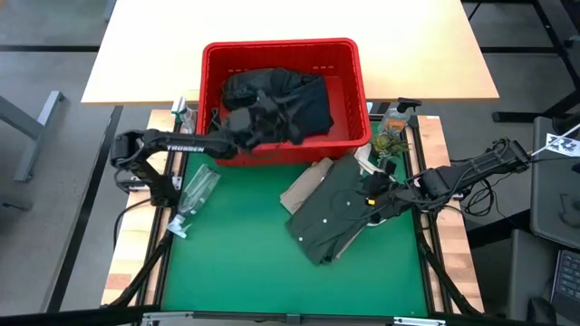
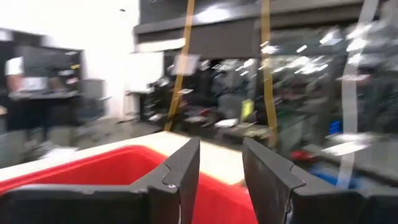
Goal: Fold laundry
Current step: Fold the dark blue pants
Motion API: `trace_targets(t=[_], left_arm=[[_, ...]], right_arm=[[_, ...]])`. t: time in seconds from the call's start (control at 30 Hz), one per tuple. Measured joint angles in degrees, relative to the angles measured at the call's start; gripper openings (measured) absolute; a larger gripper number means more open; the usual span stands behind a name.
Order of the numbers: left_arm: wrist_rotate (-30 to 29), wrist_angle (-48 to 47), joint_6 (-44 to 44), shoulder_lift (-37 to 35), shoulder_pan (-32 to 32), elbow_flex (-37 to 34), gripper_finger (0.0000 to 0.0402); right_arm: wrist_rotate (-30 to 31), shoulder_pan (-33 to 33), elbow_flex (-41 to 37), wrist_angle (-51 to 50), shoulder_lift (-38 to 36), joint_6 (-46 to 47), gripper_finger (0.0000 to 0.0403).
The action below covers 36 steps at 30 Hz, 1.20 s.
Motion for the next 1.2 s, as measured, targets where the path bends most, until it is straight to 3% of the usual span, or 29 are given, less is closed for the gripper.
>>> trace_targets(t=[0.23,0.43,0.57,0.73,1.0,1.2], left_arm=[[0.89,-11.78,-5.01,0.02,12.31,0.0,0.0117],[15.51,-23.67,-12.9,-0.72,21.19,1.34,0.0117],[21.62,-43.86,-11.63,-0.42,26.43,8.49,0.0117],[18.49,-62.3,0.2,-0.17,31.08,16.77,0.0117],[9.43,-61.04,3.07,-0.17,33.87,18.58,0.0117],[7.4,-61.02,3.07,-0.15,33.74,18.58,0.0117]], right_arm=[[1.61,-0.02,0.0,0.9,0.0,0.0,0.016],[2.1,-0.05,-0.02,0.94,0.0,0.0,0.016],[2.15,-0.75,-0.02,0.92,0.0,0.0,0.016],[2.11,-3.14,-0.02,0.94,0.0,0.02,0.016],[2.08,-6.97,-0.02,0.92,0.0,0.02,0.016],[-0.27,-7.59,-0.02,0.93,0.0,0.05,0.016]])
